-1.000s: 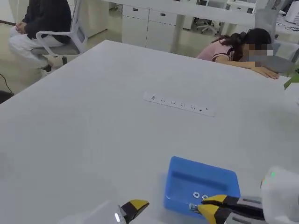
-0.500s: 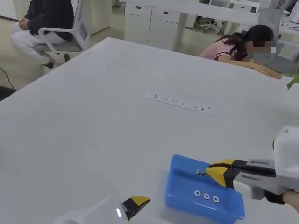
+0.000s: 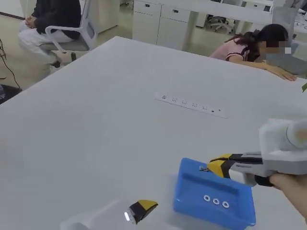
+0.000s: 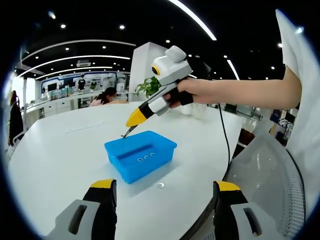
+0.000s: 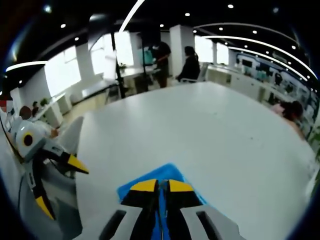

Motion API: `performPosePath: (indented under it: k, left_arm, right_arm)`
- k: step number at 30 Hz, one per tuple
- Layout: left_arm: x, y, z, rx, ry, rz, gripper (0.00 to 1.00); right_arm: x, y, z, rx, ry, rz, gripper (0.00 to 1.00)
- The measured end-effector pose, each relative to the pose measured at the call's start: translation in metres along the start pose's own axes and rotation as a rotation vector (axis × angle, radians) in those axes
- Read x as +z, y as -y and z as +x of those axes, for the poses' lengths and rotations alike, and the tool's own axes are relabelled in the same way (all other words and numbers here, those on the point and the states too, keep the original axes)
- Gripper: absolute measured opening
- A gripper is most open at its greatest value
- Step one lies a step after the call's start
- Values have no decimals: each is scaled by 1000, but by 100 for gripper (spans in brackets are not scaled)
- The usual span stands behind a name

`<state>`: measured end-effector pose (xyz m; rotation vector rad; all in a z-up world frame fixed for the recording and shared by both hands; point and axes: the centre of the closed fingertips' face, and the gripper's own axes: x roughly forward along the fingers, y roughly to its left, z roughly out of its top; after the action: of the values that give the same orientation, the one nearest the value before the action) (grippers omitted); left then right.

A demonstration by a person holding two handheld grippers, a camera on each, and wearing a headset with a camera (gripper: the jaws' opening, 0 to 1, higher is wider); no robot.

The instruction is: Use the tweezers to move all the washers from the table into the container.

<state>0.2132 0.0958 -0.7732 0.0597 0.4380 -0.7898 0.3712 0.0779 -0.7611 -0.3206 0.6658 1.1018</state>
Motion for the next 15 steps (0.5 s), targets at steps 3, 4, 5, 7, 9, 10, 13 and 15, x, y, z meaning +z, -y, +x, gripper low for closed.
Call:
performPosePath:
  k: [3, 4, 5, 7, 9, 10, 13, 15]
  left_arm:
    - [0, 0, 0, 2, -1, 0, 80]
    - [0, -1, 0, 3, -1, -1, 80]
    - [0, -1, 0, 3, -1, -1, 80]
    - [0, 0, 0, 3, -1, -1, 80]
    - [-1, 0, 0, 3, -3, 2, 80]
    - [-1, 0, 0, 2, -3, 2, 80]
    - [-1, 0, 0, 1, -6, 3, 79]
    - [-2, 1, 0, -1, -7, 4, 79]
  right_arm:
    - [-5, 6, 9, -4, -25, 4, 3]
    - [-5, 7, 12, -4, -28, 5, 3]
    - [-8, 10, 15, -3, -39, 4, 3]
    - [-12, 11, 20, -5, -57, 2, 3]
    - [-15, 14, 23, -2, -69, 7, 3]
    - [-17, 15, 25, -1, -74, 9, 3]
    - [-22, 21, 29, -1, -86, 24, 3]
    - [-26, 21, 32, -2, -95, 29, 3]
